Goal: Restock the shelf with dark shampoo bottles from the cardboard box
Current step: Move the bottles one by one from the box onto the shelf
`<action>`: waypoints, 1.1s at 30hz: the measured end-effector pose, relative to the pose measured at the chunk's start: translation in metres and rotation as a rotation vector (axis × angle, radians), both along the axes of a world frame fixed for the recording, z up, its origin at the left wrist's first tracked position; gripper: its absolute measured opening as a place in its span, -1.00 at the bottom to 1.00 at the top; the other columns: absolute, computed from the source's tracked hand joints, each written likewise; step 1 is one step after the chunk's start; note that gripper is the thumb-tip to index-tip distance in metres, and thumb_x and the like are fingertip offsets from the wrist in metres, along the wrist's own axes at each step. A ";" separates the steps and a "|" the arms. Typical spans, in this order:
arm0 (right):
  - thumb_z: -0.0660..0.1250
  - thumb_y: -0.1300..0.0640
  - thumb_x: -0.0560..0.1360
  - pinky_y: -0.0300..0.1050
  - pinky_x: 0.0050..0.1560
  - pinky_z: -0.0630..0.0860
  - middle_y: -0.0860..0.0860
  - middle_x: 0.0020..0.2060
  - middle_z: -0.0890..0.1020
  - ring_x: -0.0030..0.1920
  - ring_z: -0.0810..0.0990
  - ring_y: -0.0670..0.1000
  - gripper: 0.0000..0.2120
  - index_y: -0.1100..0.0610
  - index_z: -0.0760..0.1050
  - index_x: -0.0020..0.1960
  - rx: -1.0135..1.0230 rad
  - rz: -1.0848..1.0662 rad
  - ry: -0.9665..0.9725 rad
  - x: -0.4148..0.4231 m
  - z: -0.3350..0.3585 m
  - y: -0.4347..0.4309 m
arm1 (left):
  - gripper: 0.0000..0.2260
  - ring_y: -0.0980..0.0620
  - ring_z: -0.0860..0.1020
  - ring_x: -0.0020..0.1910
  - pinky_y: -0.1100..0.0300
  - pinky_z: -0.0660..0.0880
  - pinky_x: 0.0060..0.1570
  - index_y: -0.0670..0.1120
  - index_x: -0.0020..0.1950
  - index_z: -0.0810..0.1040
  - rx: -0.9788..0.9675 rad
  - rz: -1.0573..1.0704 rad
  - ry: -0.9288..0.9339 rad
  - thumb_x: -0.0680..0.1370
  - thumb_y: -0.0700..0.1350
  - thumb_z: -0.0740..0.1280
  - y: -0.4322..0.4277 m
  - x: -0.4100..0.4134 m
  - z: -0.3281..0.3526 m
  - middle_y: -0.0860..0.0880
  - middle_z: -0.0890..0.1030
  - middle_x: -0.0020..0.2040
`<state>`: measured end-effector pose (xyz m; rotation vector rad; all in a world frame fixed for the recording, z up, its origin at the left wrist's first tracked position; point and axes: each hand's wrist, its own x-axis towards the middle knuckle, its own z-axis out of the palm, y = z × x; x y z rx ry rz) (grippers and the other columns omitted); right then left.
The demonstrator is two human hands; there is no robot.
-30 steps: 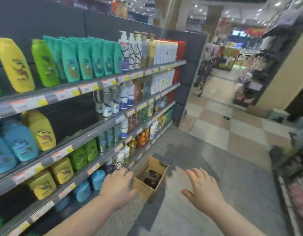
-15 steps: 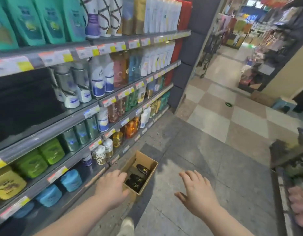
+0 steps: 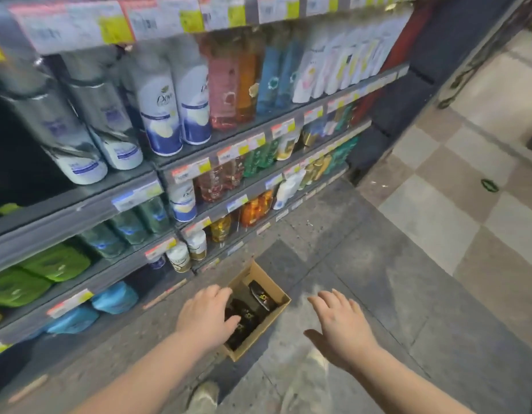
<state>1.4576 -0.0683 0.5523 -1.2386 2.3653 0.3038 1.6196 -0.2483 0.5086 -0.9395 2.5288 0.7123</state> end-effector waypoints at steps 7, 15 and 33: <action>0.20 -0.15 0.48 0.11 0.37 0.15 0.03 0.40 0.27 0.43 0.15 0.12 -0.44 0.03 0.17 0.39 0.181 0.368 -0.169 -0.102 -0.111 -0.052 | -0.48 -0.02 0.30 0.37 0.07 0.31 0.32 0.08 0.42 0.21 0.126 0.329 -0.201 0.50 0.20 0.19 0.021 -0.031 -0.092 0.01 0.31 0.40; 0.21 -0.11 0.48 0.09 0.36 0.22 0.04 0.37 0.31 0.40 0.21 0.14 -0.49 0.03 0.21 0.37 0.199 0.526 -0.232 -0.168 -0.244 -0.101 | -0.49 -0.03 0.25 0.39 0.05 0.25 0.36 0.09 0.43 0.18 0.238 0.546 -0.268 0.52 0.19 0.15 0.064 -0.082 -0.213 0.02 0.21 0.44; 0.33 -0.01 0.47 -0.06 -0.02 0.41 0.13 0.22 0.47 0.18 0.49 0.18 -0.54 0.09 0.32 0.31 0.355 0.474 -0.439 -0.068 -0.629 -0.119 | -0.51 -0.04 0.56 0.05 0.26 0.38 -0.03 0.08 0.38 0.29 0.261 1.030 0.047 0.48 0.04 0.33 0.091 -0.038 -0.501 0.00 0.50 0.23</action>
